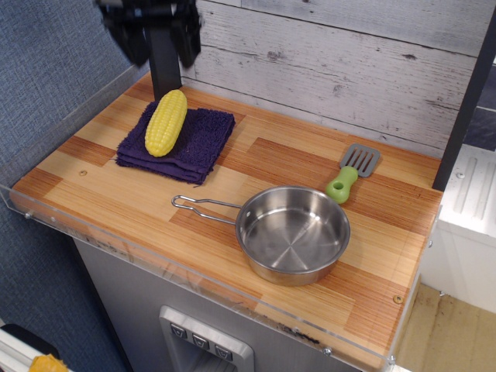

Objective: Remove the corn from the pot to the blue cloth.

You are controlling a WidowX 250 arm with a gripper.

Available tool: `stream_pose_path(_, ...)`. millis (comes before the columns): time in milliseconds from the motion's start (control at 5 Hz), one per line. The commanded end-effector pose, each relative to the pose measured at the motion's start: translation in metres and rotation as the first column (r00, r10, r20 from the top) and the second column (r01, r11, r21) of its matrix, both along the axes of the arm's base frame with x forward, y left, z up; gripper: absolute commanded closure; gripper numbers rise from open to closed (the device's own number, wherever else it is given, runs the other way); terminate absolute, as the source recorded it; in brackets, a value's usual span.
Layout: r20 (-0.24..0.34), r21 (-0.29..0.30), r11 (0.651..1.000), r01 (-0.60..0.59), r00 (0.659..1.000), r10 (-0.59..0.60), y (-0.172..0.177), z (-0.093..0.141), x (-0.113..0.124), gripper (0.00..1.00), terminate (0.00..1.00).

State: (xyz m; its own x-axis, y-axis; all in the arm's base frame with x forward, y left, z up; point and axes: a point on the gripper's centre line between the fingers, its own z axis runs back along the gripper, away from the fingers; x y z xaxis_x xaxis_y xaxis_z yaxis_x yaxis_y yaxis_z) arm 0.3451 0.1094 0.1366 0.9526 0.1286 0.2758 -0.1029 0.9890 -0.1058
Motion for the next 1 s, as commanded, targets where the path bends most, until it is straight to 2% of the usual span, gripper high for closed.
stream_pose_path(0,-0.034,0.018,0.984,0.177,0.984,-0.177,-0.05,0.027,0.004,0.0,0.0)
stream_pose_path(200,-0.081,0.004,0.97,0.241,0.967,-0.24,-0.068,0.024,0.004,0.0,0.0)
stream_pose_path(600,-0.081,0.004,0.97,0.241,0.967,-0.24,-0.068,0.024,0.004,0.0,0.0)
stream_pose_path(800,-0.081,0.004,0.97,0.241,0.967,-0.24,-0.068,0.024,0.004,0.0,1.0)
